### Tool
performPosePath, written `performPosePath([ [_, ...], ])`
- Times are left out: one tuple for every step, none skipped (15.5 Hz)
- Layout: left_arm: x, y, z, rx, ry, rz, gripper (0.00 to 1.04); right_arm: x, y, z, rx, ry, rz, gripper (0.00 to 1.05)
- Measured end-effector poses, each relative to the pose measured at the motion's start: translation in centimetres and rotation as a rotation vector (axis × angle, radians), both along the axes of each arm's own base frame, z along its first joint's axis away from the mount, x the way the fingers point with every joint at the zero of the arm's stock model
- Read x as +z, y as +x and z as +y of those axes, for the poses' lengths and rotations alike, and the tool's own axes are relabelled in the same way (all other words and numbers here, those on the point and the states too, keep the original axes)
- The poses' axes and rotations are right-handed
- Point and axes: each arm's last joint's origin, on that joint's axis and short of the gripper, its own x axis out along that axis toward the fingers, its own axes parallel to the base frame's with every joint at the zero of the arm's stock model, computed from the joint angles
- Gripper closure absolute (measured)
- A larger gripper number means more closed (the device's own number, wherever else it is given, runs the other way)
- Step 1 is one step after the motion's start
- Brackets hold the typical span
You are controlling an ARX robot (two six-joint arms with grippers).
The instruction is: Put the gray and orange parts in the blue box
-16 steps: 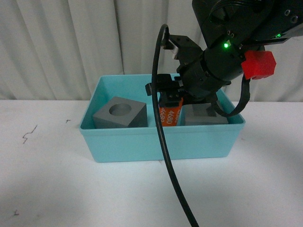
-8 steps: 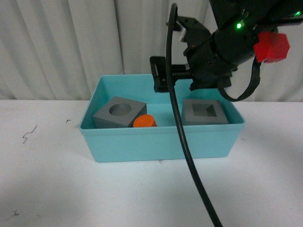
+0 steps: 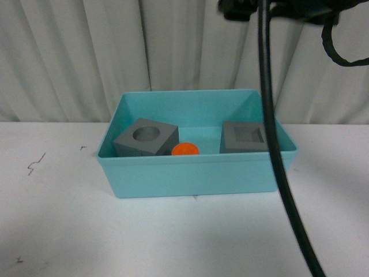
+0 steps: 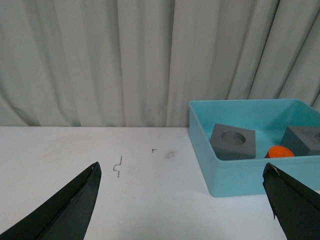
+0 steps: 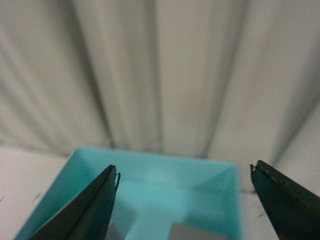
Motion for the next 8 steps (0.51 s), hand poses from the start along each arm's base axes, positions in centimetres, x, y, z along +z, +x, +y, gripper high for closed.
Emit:
performPosePath([
  [0.0, 0.0, 0.0, 0.001, 0.0, 0.0, 0.07, -0.9, -3.8, -3.1, -0.281, 0.001, -0.189, 0.38],
  [0.0, 0.0, 0.0, 0.0, 0.0, 0.0, 0.07, -3.1, -7.9, -7.3, -0.382, 0.001, -0.23, 0.66],
  [0.0, 0.0, 0.0, 0.0, 0.0, 0.0, 0.07, -4.2, -9.5, -8.0, -0.375, -0.01, -0.211, 0.77],
  [0.0, 0.0, 0.0, 0.0, 0.0, 0.0, 0.07, -4.9, -10.6, -8.3, -0.358, -0.013, -0.203, 0.86],
  [0.0, 0.0, 0.0, 0.0, 0.0, 0.0, 0.07, -5.4, -11.7, -8.6, -0.344, -0.016, -0.196, 0.95],
  [0.0, 0.0, 0.0, 0.001, 0.0, 0.0, 0.07, -5.7, -12.4, -9.0, -0.339, -0.014, -0.201, 1.02],
  [0.0, 0.0, 0.0, 0.001, 0.0, 0.0, 0.07, -6.1, -13.7, -9.8, -0.352, -0.019, -0.203, 1.03],
  [0.0, 0.0, 0.0, 0.0, 0.0, 0.0, 0.07, -6.4, -14.6, -10.2, -0.358, -0.02, -0.201, 1.03],
])
